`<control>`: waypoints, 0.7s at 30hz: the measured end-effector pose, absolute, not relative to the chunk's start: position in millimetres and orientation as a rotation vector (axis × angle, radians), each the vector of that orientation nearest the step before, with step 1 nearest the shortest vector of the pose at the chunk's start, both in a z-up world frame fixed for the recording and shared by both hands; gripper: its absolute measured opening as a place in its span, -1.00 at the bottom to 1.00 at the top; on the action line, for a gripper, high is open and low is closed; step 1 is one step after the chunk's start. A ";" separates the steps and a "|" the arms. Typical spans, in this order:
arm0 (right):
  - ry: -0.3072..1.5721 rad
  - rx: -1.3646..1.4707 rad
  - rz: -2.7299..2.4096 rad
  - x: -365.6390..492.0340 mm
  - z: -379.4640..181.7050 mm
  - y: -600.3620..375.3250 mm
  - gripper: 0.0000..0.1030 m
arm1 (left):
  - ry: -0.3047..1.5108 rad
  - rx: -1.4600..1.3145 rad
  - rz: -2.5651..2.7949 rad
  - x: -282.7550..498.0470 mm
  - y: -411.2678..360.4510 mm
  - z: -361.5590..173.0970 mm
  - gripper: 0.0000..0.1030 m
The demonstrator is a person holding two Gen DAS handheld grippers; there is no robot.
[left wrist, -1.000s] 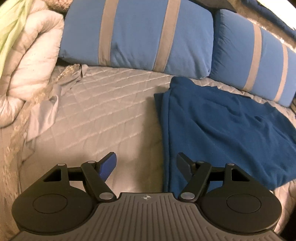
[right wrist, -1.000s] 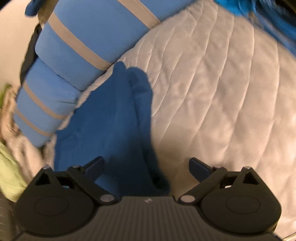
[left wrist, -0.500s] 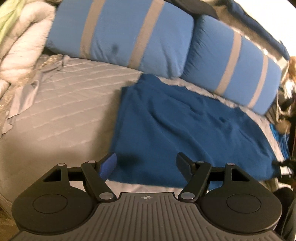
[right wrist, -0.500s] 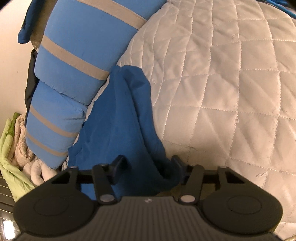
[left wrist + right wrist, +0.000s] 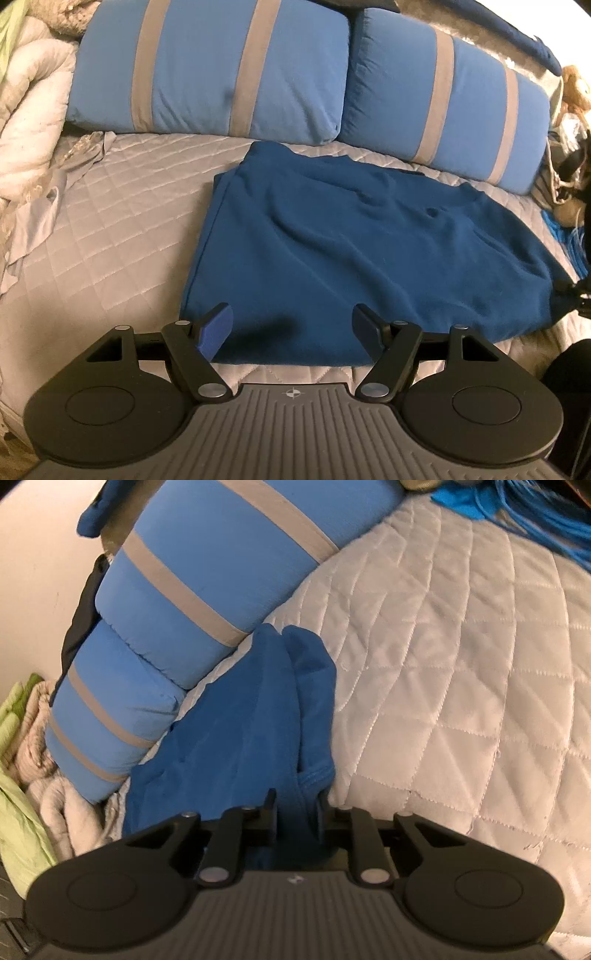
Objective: Fold clothes
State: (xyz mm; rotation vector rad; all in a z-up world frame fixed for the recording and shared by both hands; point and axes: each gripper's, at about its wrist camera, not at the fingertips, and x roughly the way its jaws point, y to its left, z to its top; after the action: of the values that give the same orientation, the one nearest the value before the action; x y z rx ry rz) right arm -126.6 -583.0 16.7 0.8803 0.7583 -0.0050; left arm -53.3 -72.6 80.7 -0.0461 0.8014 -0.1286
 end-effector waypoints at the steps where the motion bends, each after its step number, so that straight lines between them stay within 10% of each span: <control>1: 0.760 0.868 -0.009 -126.5 18.1 -581.8 -0.65 | 0.801 -0.051 -0.127 -53.2 -72.5 80.6 0.38; 21: 0.675 0.645 0.047 -104.3 84.8 -531.0 -0.69 | 0.726 -0.120 -0.171 -63.6 -63.8 86.3 0.38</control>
State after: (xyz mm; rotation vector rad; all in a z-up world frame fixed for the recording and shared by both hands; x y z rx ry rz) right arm -104.3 -531.0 84.8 0.6448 0.6745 0.0474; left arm -63.6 -63.8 86.3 -0.1196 0.7264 -0.1713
